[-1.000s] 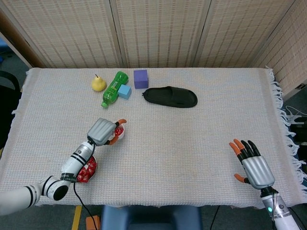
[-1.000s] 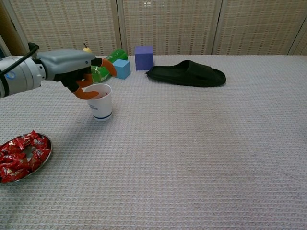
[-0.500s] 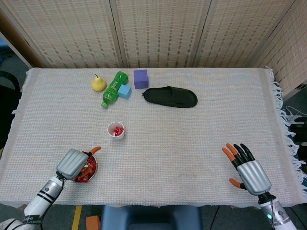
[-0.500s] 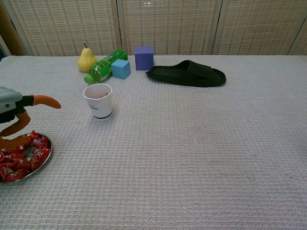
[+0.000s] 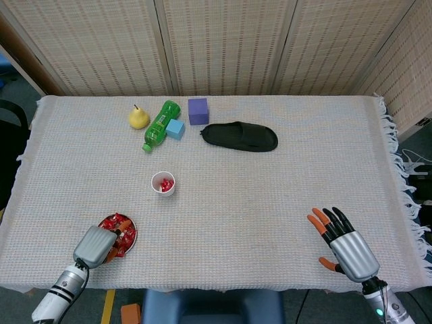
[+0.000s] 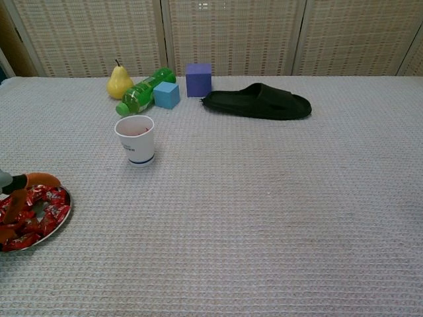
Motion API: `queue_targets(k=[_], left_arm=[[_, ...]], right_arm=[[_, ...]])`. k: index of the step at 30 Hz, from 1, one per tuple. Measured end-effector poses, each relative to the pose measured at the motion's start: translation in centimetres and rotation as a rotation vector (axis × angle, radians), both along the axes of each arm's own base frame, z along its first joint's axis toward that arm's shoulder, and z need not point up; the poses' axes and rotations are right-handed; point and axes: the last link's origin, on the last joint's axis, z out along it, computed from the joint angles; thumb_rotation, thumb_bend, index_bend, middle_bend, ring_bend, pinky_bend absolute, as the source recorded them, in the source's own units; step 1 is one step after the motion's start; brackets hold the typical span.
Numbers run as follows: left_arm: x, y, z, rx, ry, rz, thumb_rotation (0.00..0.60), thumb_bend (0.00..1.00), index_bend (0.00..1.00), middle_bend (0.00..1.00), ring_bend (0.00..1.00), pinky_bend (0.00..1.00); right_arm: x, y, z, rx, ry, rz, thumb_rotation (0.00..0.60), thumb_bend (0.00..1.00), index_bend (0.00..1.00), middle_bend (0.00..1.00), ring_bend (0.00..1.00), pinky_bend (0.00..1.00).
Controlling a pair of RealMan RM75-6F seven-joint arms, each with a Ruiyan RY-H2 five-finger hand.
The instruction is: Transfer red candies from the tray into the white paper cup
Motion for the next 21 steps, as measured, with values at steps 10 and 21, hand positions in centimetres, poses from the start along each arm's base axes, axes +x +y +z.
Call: queue_targets(k=[10, 21], left_arm=[[-0.5, -0.8, -0.2, -0.003, 0.058, 0.017, 0.600, 0.36, 0.14, 0.48, 0.96, 1.00], [0.1, 0.0, -1.3, -0.016, 0.091, 0.036, 0.600, 0.35, 0.18, 0.58, 0.96, 1.00]], right_arm=[[0.1, 0.2, -0.1, 0.010, 0.009, -0.002, 0.600, 0.00, 0.00, 0.00, 0.00, 0.00], [0.0, 0.0, -0.1, 0.009, 0.016, -0.015, 0.600, 0.00, 0.00, 0.00, 0.00, 0.00]])
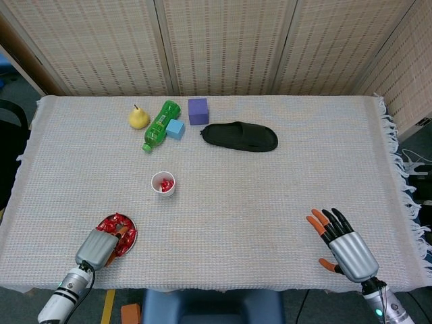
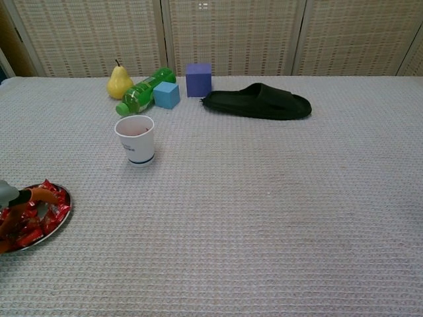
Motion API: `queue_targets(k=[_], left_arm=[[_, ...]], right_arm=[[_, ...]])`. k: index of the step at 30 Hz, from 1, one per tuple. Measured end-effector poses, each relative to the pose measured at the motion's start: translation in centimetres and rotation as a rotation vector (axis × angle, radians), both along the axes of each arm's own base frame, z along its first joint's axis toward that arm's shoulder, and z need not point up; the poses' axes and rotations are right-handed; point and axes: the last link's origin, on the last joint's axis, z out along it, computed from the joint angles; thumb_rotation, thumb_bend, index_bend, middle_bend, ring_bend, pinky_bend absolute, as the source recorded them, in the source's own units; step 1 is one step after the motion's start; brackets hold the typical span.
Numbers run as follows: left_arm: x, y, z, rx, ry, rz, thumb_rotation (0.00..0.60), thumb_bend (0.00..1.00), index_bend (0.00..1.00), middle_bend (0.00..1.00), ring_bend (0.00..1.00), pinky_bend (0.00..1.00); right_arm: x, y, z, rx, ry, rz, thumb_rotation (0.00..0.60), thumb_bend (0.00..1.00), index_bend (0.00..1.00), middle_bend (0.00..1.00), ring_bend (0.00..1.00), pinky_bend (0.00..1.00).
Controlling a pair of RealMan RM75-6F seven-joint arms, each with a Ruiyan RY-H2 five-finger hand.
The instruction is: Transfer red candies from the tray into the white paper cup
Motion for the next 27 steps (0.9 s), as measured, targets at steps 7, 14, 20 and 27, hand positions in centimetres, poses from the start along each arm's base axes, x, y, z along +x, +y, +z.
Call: queue_targets(k=[7, 14, 20, 27], left_arm=[[-0.1, 0.6, -0.5, 0.007, -0.001, 0.008, 0.600, 0.35, 0.27, 0.67, 0.96, 1.00], [-0.1, 0.9, -1.1, -0.003, -0.001, 0.008, 0.600, 0.35, 0.29, 0.68, 0.96, 1.00], [-0.3, 1.3, -1.4, -0.006, -0.002, 0.014, 0.600, 0.35, 0.36, 0.72, 0.96, 1.00], [-0.3, 1.4, -1.8, -0.011, -0.027, 0.004, 0.600, 0.34, 0.44, 0.77, 0.96, 1.00]], right_arm=[[0.0, 0.0, 0.1, -0.005, 0.000, -0.004, 0.600, 0.00, 0.00, 0.00, 0.00, 0.00], [-0.1, -0.1, 0.0, -0.005, 0.003, -0.008, 0.600, 0.00, 0.00, 0.00, 0.00, 0.00], [-0.1, -0.2, 0.1, -0.008, 0.003, -0.013, 0.600, 0.00, 0.00, 0.00, 0.00, 0.00], [-0.2, -0.2, 0.0, -0.004, 0.008, -0.020, 0.600, 0.00, 0.00, 0.00, 0.00, 0.00]])
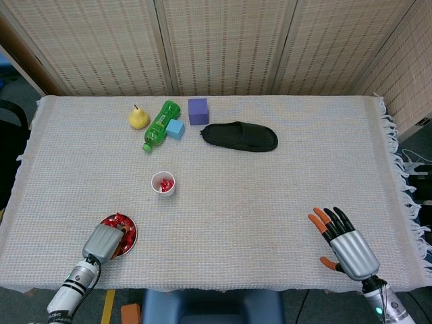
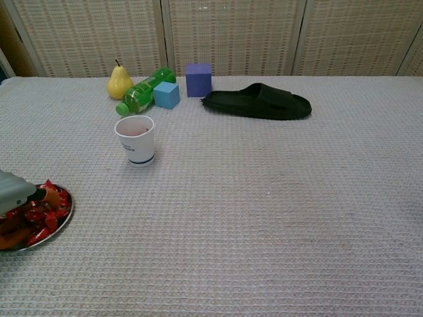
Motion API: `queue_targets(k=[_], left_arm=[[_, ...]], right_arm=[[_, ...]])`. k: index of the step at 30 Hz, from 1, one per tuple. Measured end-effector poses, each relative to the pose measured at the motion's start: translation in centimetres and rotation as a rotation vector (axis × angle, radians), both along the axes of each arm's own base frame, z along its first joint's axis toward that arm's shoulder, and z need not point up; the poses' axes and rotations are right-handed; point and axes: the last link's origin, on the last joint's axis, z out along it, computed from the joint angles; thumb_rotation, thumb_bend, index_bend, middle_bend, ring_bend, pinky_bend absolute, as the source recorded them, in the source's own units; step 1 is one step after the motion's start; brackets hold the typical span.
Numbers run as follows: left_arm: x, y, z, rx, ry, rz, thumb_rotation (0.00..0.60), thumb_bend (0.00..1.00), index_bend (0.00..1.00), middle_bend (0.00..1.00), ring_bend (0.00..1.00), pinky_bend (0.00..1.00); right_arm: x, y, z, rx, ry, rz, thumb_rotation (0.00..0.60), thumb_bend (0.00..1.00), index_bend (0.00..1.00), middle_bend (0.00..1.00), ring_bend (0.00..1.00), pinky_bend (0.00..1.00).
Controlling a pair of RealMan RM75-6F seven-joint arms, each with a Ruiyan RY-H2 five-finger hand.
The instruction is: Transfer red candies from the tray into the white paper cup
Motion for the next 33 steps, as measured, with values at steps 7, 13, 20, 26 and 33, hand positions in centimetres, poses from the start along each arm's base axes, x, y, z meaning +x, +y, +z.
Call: queue_targets(k=[7, 13, 20, 26, 33], left_arm=[[-0.17, 0.14, -0.10, 0.005, -0.034, -0.011, 0.600, 0.34, 0.51, 0.80, 0.96, 1.00], [-0.29, 0.08, -0.19, 0.008, -0.055, -0.021, 0.600, 0.34, 0.54, 0.81, 0.96, 1.00], [-0.36, 0.02, -0.25, 0.024, -0.075, -0.035, 0.600, 0.34, 0.57, 0.82, 0.96, 1.00], [-0.50, 0.10, -0.34, 0.040, -0.092, -0.041, 0.600, 0.34, 0.59, 0.83, 0.96, 1.00], [-0.61, 0.24, -0.39, 0.051, -0.107, -0.049, 0.600, 0.34, 0.62, 0.84, 0.96, 1.00]], right_arm=[[-0.05, -0.01, 0.01, 0.001, 0.004, -0.007, 0.600, 0.00, 0.00, 0.00, 0.00, 0.00], [-0.06, 0.01, -0.01, 0.003, 0.009, -0.012, 0.600, 0.00, 0.00, 0.00, 0.00, 0.00], [-0.08, 0.03, 0.03, 0.006, 0.012, -0.018, 0.600, 0.00, 0.00, 0.00, 0.00, 0.00], [-0.09, 0.04, 0.03, 0.008, 0.015, -0.021, 0.600, 0.00, 0.00, 0.00, 0.00, 0.00], [-0.11, -0.01, -0.05, 0.012, 0.018, -0.025, 0.600, 0.00, 0.00, 0.00, 0.00, 0.00]])
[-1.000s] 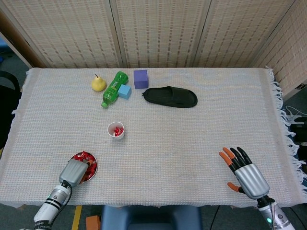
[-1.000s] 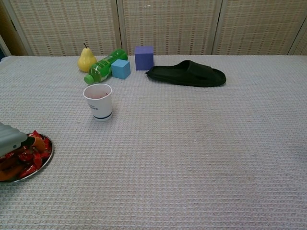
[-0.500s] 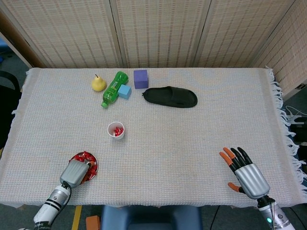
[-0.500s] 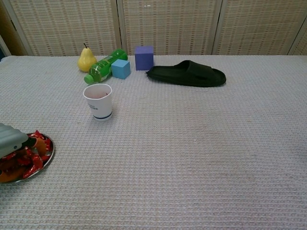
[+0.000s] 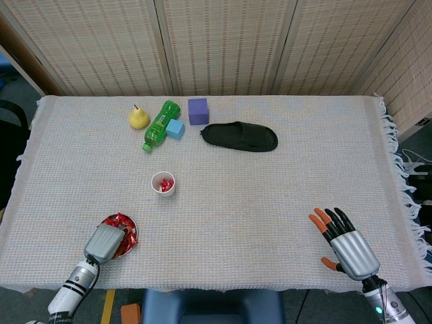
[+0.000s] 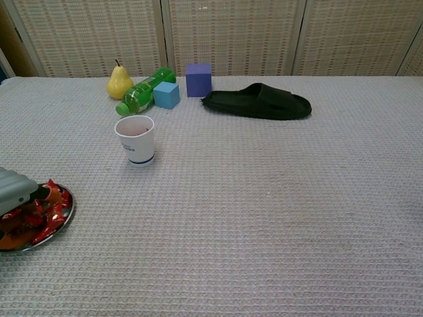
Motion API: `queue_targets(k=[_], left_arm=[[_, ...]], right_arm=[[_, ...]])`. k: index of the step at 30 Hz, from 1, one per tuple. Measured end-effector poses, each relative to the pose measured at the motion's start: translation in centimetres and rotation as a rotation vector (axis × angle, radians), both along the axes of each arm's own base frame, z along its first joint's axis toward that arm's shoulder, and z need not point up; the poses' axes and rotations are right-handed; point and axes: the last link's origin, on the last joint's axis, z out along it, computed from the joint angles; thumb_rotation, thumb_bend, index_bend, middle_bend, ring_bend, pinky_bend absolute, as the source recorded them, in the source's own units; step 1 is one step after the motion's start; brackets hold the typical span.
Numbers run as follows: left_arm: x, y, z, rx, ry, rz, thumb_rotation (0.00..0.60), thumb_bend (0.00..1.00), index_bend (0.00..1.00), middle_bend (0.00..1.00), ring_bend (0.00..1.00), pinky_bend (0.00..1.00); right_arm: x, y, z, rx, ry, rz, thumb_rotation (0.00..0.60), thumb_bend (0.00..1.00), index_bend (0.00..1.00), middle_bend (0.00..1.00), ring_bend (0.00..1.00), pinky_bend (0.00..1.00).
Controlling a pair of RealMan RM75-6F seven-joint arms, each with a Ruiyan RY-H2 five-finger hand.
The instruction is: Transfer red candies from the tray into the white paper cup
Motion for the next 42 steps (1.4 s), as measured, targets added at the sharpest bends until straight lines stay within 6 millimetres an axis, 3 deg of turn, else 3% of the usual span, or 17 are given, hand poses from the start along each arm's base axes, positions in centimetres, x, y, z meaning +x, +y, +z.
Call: queue_targets(k=[18, 42], left_arm=[[0.08, 0.01, -0.14, 0.011, -0.042, -0.009, 0.600, 0.36, 0.68, 0.87, 0.98, 1.00], [0.00, -0.28, -0.03, -0.004, -0.107, 0.011, 0.600, 0.39, 0.70, 0.88, 1.00, 1.00]], right_arm=[[-0.06, -0.09, -0.01, 0.003, 0.004, -0.006, 0.600, 0.00, 0.00, 0.00, 0.00, 0.00], [-0.10, -0.12, -0.09, 0.005, 0.008, -0.012, 0.600, 0.00, 0.00, 0.00, 0.00, 0.00]])
